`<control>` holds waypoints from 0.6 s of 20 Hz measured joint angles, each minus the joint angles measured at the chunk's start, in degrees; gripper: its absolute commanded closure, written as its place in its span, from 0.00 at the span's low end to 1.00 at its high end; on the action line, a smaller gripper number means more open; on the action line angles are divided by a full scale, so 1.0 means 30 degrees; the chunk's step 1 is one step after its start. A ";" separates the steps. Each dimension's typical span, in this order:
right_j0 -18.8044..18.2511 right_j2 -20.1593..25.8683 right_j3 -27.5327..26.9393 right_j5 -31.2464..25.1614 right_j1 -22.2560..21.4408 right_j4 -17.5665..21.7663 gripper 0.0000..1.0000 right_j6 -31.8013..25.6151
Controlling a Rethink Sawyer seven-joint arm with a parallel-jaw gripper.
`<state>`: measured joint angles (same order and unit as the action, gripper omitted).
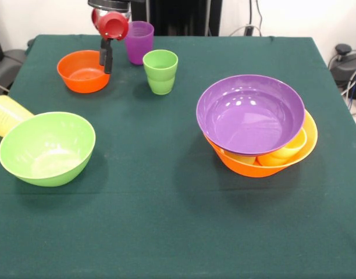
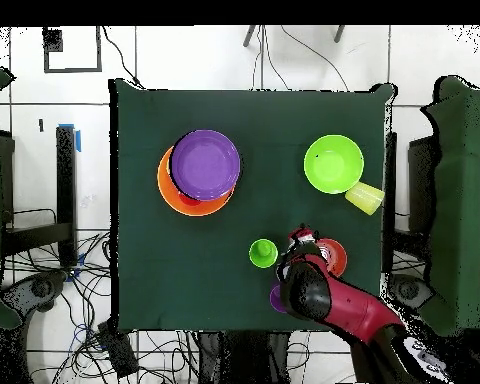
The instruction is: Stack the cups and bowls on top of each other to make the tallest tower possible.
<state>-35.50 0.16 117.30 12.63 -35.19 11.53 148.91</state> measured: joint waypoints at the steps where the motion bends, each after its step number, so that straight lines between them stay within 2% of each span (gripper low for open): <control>1: 0.0010 0.0000 -0.0003 0.0000 0.0024 0.0000 0.00 0.0000; 12: -0.0022 0.0000 -0.0003 0.0319 0.0585 0.0352 0.00 0.0000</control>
<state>-35.56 0.16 117.29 13.59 -33.44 12.58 148.91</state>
